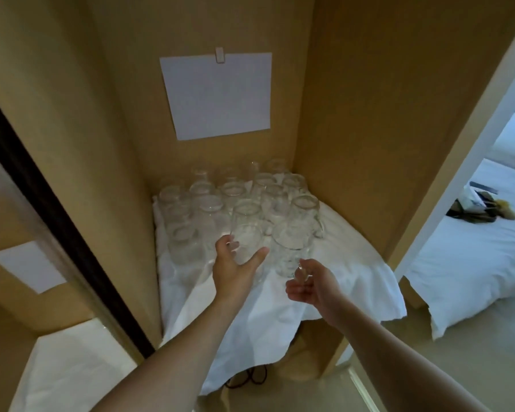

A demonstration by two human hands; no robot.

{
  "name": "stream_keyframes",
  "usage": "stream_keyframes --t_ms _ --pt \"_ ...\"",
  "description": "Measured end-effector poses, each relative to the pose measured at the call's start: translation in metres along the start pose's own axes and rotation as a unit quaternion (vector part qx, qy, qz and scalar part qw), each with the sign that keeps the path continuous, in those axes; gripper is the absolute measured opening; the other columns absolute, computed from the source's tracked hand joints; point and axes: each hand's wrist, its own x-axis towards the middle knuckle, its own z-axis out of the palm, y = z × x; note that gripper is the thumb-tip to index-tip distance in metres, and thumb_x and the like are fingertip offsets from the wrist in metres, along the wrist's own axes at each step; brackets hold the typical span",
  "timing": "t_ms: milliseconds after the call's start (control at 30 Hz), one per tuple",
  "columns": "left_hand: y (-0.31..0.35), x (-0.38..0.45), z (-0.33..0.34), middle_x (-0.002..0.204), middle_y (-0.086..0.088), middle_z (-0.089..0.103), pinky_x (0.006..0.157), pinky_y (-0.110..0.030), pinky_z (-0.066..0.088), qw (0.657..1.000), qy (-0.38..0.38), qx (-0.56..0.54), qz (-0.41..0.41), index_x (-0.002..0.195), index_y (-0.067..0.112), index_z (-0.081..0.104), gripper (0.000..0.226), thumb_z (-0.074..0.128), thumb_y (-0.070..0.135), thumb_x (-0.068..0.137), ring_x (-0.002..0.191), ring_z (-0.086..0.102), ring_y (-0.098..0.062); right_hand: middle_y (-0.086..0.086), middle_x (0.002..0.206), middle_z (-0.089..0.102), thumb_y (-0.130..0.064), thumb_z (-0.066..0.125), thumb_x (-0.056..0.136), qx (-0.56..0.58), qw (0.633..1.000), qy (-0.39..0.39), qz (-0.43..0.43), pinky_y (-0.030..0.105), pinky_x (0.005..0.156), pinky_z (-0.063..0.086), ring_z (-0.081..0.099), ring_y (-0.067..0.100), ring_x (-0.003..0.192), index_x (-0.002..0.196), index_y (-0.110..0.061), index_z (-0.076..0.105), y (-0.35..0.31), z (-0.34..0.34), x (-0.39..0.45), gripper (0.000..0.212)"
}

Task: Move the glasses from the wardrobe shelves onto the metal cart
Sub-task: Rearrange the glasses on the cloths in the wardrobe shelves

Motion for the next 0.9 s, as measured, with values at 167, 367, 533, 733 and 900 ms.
stream_keyframes --t_ms 167,367,533,733,900 --pt "-0.010 0.010 0.008 0.130 0.008 0.056 0.101 -0.032 0.048 0.999 -0.001 -0.036 -0.006 0.132 0.037 0.042 0.078 0.090 0.042 0.071 0.119 0.056 -0.014 0.024 0.094 0.072 -0.029 0.060 0.094 -0.056 0.997 -0.045 -0.001 0.044 0.081 0.058 0.067 0.041 0.082 0.089 0.000 0.063 -0.008 -0.011 0.016 0.029" --pt "-0.034 0.007 0.017 0.130 0.013 0.054 0.107 -0.034 0.047 0.999 0.014 -0.040 -0.013 0.136 0.037 0.037 0.088 0.094 0.036 0.069 0.124 0.054 -0.013 0.022 0.100 0.072 -0.031 0.072 0.092 -0.167 0.979 -0.002 -0.113 0.043 0.074 0.060 0.072 0.033 0.081 0.101 -0.005 0.063 -0.017 -0.050 0.041 0.029" --pt "-0.048 -0.008 0.029 0.136 0.002 0.054 0.111 -0.041 0.046 0.997 0.063 -0.003 -0.034 0.146 0.027 0.030 0.108 0.097 0.030 0.061 0.129 0.053 -0.020 -0.004 0.126 0.060 -0.014 0.090 0.069 -0.258 0.942 -0.103 -0.186 0.035 0.091 0.055 0.062 0.018 0.111 0.129 -0.031 0.052 -0.032 -0.052 0.077 0.073" --pt "-0.044 -0.027 0.041 0.139 -0.001 0.046 0.110 -0.049 0.046 0.989 0.124 0.042 -0.062 0.150 0.022 0.021 0.111 0.093 0.008 0.067 0.132 0.049 -0.023 -0.008 0.134 0.060 -0.043 0.100 0.043 -0.245 0.937 -0.179 -0.175 0.039 0.109 0.048 0.058 0.013 0.122 0.143 -0.025 0.045 -0.019 -0.041 0.098 0.116" --pt "-0.031 -0.039 0.047 0.137 0.000 0.040 0.107 -0.044 0.049 0.981 0.140 0.107 -0.087 0.149 0.018 0.015 0.108 0.089 0.004 0.072 0.128 0.049 -0.025 -0.013 0.125 0.066 -0.051 0.100 0.034 -0.225 0.942 -0.187 -0.164 0.040 0.105 0.051 0.063 0.011 0.115 0.135 -0.031 0.055 -0.014 -0.046 0.107 0.112"
